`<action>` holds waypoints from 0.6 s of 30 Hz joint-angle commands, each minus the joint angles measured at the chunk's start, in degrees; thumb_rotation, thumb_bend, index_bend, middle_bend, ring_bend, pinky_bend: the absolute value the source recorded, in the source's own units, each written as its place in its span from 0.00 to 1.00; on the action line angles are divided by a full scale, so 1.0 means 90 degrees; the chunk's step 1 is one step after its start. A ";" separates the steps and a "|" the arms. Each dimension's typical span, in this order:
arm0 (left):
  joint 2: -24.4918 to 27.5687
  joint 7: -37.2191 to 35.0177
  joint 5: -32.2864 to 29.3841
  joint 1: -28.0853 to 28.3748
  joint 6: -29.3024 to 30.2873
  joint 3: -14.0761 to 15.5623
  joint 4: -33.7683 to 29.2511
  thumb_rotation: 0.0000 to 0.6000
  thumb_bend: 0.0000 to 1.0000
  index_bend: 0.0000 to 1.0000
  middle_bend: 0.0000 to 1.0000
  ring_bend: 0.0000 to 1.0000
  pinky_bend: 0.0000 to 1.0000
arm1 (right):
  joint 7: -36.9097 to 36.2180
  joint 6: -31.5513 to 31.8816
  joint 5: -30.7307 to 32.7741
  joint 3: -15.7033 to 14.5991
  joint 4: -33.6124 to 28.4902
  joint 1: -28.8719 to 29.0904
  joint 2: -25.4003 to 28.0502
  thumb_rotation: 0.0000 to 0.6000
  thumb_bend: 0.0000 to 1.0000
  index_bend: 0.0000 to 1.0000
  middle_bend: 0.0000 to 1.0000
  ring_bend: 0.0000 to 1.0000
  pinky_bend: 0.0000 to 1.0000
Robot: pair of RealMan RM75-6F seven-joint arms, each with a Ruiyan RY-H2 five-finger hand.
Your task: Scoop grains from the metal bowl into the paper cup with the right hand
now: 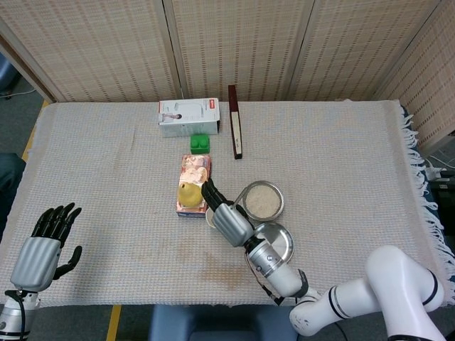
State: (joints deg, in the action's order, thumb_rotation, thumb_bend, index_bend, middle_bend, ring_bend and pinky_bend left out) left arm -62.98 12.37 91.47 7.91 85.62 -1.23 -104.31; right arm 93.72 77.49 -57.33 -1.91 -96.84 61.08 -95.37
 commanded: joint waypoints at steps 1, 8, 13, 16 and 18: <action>-0.0024 0.0072 -0.0017 -0.0004 0.0001 -0.0010 0.0003 1.00 0.44 0.00 0.00 0.00 0.07 | -0.2678 -0.0020 0.0591 0.0614 -0.0895 -0.1006 0.0857 1.00 0.34 0.66 0.06 0.00 0.00; -0.0167 0.0390 -0.0097 0.0037 -0.0112 -0.0027 0.0021 1.00 0.44 0.00 0.00 0.00 0.07 | -0.4563 -0.0564 0.0389 0.0270 -0.0727 -0.1722 0.1607 1.00 0.34 0.64 0.06 0.00 0.00; -0.0233 0.0565 -0.0106 0.0070 -0.0155 -0.0043 -0.0007 1.00 0.44 0.00 0.00 0.00 0.07 | -0.5392 -0.0973 0.0067 -0.0156 -0.0527 -0.2119 0.1712 1.00 0.34 0.64 0.06 0.00 0.00; -0.0273 0.0650 -0.0103 0.0102 -0.0208 -0.0043 -0.0017 1.00 0.44 0.00 0.00 0.00 0.07 | -0.5594 -0.1113 -0.0172 -0.0328 -0.0378 -0.2260 0.1598 1.00 0.34 0.65 0.06 0.00 0.00; -0.0286 0.0694 -0.0099 0.0113 -0.0230 -0.0036 -0.0029 1.00 0.44 0.00 0.00 0.00 0.07 | -0.5642 -0.1155 -0.0326 -0.0409 -0.0334 -0.2326 0.1529 1.00 0.34 0.65 0.06 0.00 0.00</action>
State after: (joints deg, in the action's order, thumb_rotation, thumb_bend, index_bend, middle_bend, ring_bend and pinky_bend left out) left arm -65.51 18.59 90.57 8.88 83.61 -1.58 -104.53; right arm 43.54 67.81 -59.16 -4.69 -100.52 40.97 -81.19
